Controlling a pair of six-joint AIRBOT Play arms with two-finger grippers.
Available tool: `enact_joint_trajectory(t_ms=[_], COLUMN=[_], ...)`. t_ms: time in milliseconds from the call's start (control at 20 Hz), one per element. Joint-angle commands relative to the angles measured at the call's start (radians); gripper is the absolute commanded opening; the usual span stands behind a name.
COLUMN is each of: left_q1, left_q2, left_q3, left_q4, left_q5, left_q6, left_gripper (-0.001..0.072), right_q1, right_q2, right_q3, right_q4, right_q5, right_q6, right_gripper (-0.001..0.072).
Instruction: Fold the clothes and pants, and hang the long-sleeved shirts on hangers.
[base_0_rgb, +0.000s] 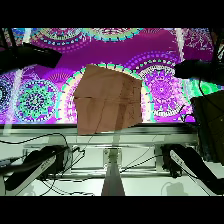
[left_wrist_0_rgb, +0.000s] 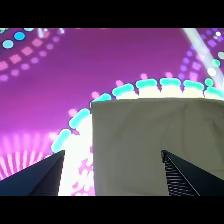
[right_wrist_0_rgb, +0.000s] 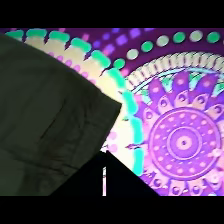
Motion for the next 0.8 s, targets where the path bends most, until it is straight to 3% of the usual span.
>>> enact_joint_trajectory(t_ms=[0, 200, 300, 400, 450, 550, 650, 750], left_q1=[-0.001, 0.016, 0.016, 0.016, 0.016, 0.031, 0.09, 0.18], left_q2=[-0.001, -0.002, -0.002, -0.002, -0.002, 0.009, 0.051, 0.111], left_q3=[0.0, 0.0, -0.001, -0.001, -0.002, -0.029, -0.121, -0.266], left_q4=[-0.042, 0.087, 0.213, 0.232, 0.232, 0.293, 0.327, 0.326], left_q5=[-0.005, -0.139, -0.26, -0.356, -0.388, -0.413, -0.412, -0.393], left_q6=[-0.034, -0.049, -0.145, -0.158, -0.158, -0.179, -0.187, -0.147], left_gripper=[0.0696, 0.0696, 0.0696, 0.0689, 0.0689, 0.0688, 0.0689, 0.0688], right_q1=[-0.021, -0.185, -0.243, -0.261, -0.261, -0.261, -0.261, -0.261], right_q2=[-0.016, -0.028, -0.028, -0.029, -0.036, -0.059, -0.074, -0.101], right_q3=[-0.003, -0.123, -0.243, -0.389, -0.465, -0.595, -0.685, -0.708], right_q4=[-0.321, -0.337, -0.288, -0.106, 0.045, 0.386, 0.595, 0.596], right_q5=[-0.014, 0.045, 0.059, 0.089, 0.122, 0.156, 0.081, 0.034], right_q6=[-0.008, -0.009, -0.012, -0.123, -0.208, -0.262, -0.263, -0.262], right_gripper=[0.0018, 0.0019, 0.0017, 0.0017, 0.0017, 0.0051, 0.0528, 0.0533])
